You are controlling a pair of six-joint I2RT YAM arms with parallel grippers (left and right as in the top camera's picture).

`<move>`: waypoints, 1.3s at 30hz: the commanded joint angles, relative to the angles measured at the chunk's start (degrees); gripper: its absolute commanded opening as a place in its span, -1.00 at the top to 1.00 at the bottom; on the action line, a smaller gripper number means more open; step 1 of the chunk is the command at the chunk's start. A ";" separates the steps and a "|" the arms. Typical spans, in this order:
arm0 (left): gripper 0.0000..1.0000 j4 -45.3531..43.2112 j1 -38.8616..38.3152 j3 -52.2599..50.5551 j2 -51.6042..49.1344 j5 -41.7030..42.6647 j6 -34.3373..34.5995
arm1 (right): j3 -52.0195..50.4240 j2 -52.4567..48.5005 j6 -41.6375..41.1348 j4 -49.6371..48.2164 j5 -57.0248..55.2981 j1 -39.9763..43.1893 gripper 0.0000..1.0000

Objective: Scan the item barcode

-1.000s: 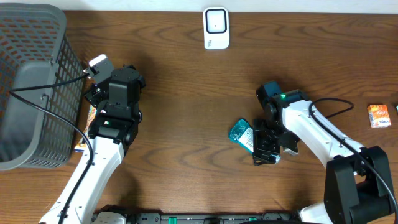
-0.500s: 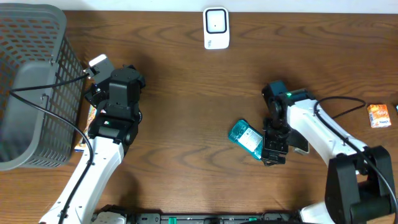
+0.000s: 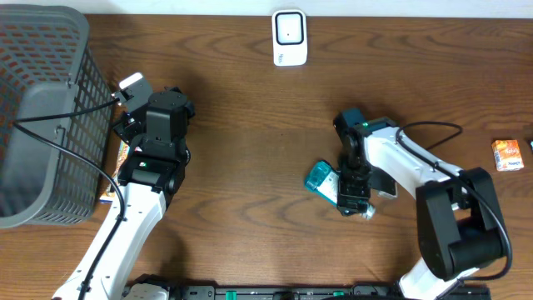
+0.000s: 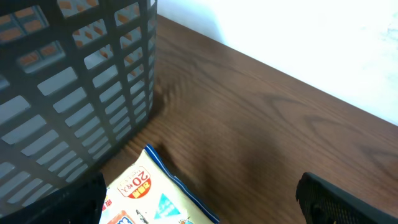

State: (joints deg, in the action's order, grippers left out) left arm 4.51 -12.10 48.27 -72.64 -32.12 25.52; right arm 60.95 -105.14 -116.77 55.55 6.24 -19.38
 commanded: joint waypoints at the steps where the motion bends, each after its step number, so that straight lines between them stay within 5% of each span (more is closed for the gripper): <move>1: -0.96 -0.02 0.31 -0.42 -0.35 -1.36 0.11 | -2.73 -9.94 -0.63 -3.76 1.88 -0.48 -0.99; 9: -0.96 -0.04 0.31 -0.42 -0.35 -1.36 0.11 | -2.71 -14.38 -0.48 -4.13 1.49 -0.61 -0.93; 20: -0.96 -0.04 0.31 -0.42 -0.35 -1.36 0.11 | 1.79 -14.34 11.87 -4.15 -15.21 2.19 -0.99; 29: -0.96 -0.02 0.31 -0.42 -0.35 -1.36 0.11 | 4.02 -14.34 17.68 -7.02 -16.28 3.69 -0.98; 39: -0.96 -0.02 0.31 -0.42 -0.35 -1.36 0.11 | 3.98 -14.34 47.04 -21.03 -7.52 3.02 -0.97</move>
State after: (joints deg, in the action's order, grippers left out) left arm 4.47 -12.10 48.29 -72.64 -32.12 25.52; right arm 68.62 -111.83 -80.07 39.05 -10.74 -16.29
